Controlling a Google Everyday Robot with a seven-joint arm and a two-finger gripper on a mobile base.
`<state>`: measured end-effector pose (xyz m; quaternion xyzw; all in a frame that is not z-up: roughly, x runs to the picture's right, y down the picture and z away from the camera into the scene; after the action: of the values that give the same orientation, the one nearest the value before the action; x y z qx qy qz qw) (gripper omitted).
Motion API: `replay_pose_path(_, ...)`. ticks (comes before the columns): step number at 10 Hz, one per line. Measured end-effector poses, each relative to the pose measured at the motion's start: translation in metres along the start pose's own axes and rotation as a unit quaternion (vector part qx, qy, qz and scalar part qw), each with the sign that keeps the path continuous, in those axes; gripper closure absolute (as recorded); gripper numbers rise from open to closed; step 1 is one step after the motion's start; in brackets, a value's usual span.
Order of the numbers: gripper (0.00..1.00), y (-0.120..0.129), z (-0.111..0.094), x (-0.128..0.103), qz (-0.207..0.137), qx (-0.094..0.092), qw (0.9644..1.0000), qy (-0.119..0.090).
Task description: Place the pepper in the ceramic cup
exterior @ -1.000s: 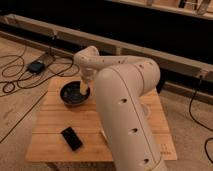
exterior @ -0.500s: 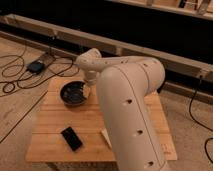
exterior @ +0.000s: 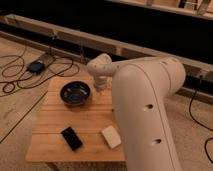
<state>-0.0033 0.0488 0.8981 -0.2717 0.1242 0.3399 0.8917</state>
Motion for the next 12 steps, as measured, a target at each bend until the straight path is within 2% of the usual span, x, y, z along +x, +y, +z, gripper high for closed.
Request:
replay_pose_path(7,0.2,-0.005,0.016,0.066,0.072,0.008,0.9969,0.03)
replay_pose_path(9,0.2,-0.003,0.018,0.078,0.082,0.01,0.9959,0.038)
replay_pose_path(12,0.2,-0.015,0.019,0.104,0.072,0.026,0.995,0.064)
